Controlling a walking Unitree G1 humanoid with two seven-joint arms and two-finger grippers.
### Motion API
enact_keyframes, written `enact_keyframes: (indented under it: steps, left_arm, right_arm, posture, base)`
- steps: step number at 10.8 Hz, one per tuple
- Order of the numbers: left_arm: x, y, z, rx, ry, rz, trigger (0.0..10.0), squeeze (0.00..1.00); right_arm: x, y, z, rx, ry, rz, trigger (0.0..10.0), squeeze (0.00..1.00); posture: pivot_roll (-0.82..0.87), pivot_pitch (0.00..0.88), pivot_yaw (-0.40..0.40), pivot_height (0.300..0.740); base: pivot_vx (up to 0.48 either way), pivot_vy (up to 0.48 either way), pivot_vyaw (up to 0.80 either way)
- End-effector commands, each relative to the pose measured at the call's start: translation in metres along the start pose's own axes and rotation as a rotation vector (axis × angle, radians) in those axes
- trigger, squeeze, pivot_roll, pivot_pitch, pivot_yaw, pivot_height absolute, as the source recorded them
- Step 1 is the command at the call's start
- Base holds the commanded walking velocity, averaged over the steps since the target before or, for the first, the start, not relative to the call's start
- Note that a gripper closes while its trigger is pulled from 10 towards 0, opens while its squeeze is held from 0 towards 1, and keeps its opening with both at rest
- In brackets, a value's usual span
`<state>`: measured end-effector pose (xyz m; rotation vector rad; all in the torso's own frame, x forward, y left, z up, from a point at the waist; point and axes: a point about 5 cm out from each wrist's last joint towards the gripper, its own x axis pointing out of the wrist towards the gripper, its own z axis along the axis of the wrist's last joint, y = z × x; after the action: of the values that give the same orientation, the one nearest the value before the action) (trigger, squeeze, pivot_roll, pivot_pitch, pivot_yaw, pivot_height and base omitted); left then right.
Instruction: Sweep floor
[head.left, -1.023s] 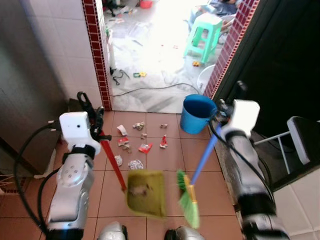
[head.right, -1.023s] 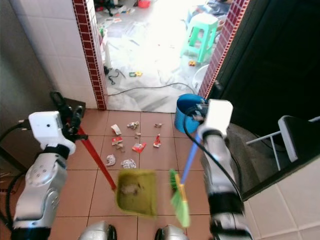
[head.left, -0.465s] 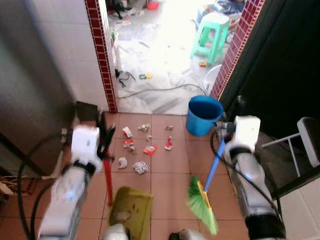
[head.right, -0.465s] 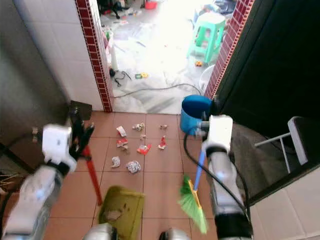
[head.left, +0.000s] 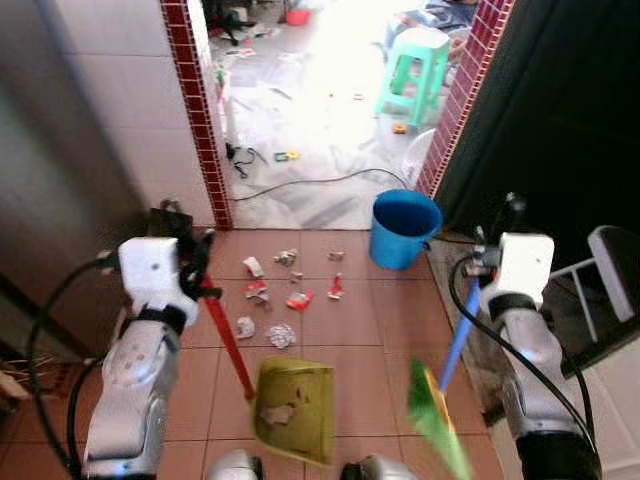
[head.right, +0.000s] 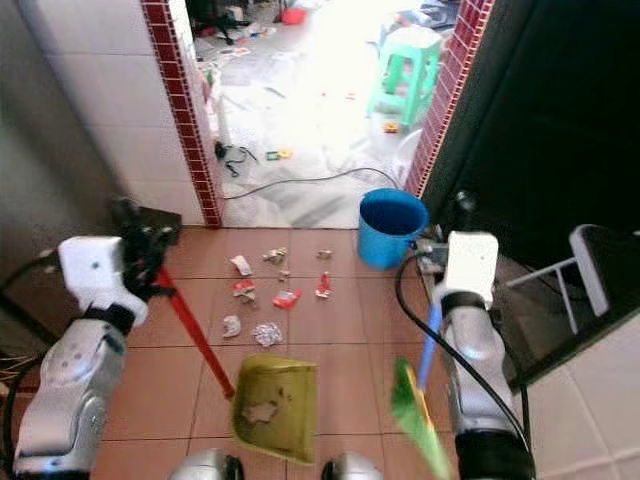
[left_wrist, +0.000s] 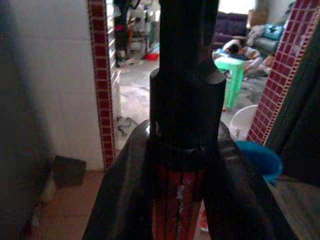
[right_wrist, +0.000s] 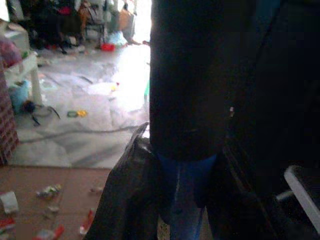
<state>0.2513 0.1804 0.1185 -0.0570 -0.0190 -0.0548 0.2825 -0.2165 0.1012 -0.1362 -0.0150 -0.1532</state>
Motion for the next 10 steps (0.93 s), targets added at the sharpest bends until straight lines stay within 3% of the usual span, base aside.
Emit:
enact_keyframes:
  steps: [1,3,5,9,10]
  left_arm:
    - [-0.001,-0.003,0.013,-0.008,-0.06,-0.003,10.0,0.0]
    - [0.0,-0.005,0.02,-0.013,-0.09,-0.011,10.0,0.0]
    - [0.009,-0.006,0.031,-0.02,-0.128,-0.006,10.0,0.0]
    - [0.027,-0.002,0.077,-0.044,-0.273,0.046,10.0,0.0]
    - [0.029,-0.001,0.084,-0.044,-0.294,0.044,10.0,0.0]
  right_arm:
    - [0.004,0.0,0.006,0.016,-0.018,-0.003,10.0,0.0]
    - [0.014,0.013,0.02,0.037,-0.058,0.044,10.0,0.0]
    - [0.021,0.016,0.03,0.042,-0.095,0.029,10.0,0.0]
    - [0.022,-0.004,0.016,-0.075,-0.042,-0.082,10.0,0.0]
    - [0.022,-0.005,0.014,-0.078,-0.035,-0.098,10.0,0.0]
  posture:
    - [0.0,0.017,-0.06,0.74]
    - [0.01,0.001,-0.074,0.74]
    - [0.01,0.004,-0.07,0.74]
    - [0.0,0.005,-0.061,0.74]
    - [0.0,0.007,-0.057,0.74]
  base:
    - [0.0,0.0,0.0]
    - [0.0,0.0,0.0]
    - [0.0,0.0,0.0]
    - [0.0,0.0,0.0]
    - [0.0,0.0,-0.74]
